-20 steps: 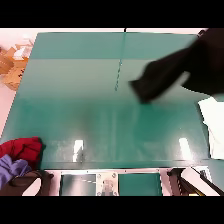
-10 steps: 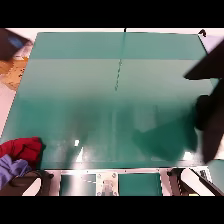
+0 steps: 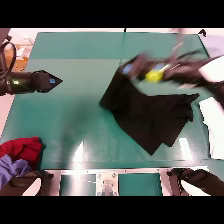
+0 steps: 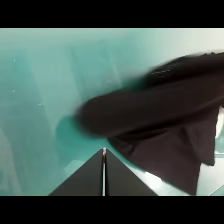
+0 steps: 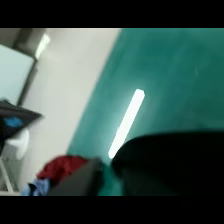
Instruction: Fold the shirts.
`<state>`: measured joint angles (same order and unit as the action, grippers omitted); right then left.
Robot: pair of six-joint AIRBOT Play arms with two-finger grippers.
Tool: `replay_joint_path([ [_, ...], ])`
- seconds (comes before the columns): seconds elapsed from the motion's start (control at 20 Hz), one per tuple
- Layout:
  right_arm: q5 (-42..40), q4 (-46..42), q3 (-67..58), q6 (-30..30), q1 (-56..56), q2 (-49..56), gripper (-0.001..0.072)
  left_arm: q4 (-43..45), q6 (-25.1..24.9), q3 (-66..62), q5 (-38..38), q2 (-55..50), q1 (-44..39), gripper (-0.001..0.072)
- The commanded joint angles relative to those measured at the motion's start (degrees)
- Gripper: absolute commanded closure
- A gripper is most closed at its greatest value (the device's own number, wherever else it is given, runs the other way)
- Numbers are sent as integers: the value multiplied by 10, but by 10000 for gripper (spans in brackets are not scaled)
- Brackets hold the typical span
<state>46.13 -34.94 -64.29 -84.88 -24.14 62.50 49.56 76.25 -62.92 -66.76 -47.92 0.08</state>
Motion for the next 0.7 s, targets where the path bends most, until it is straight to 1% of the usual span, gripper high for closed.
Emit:
replay_joint_path([
  [0.0,-83,-29,87,7,-80,49,71,24,-2,18,2,-2,0,679],
  [0.05,-55,-34,80,17,-57,46,70,28,-2,27,3,-2,0,676],
  [0.1,-3,-47,65,18,-16,38,70,28,-2,35,4,-2,0,460],
  [0.15,52,-69,47,17,33,26,70,28,7,44,5,-3,0,165],
  [0.2,110,-97,28,17,94,11,70,28,18,54,7,-3,0,177],
  [0.25,155,-122,14,17,157,-3,70,25,17,68,8,-3,-5,176],
  [0.3,186,-144,9,17,228,-19,70,21,18,88,16,-3,-19,177],
  [0.35,198,-163,10,18,292,-32,70,7,18,118,41,-3,-45,176],
  [0.45,215,-187,15,18,417,-40,71,-24,19,188,122,-9,-113,176],
  [0.5,219,-193,19,18,465,-38,71,-41,29,219,162,-24,-155,176],
  [0.65,218,-193,38,18,573,-21,71,-87,32,257,256,-121,-285,176],
])
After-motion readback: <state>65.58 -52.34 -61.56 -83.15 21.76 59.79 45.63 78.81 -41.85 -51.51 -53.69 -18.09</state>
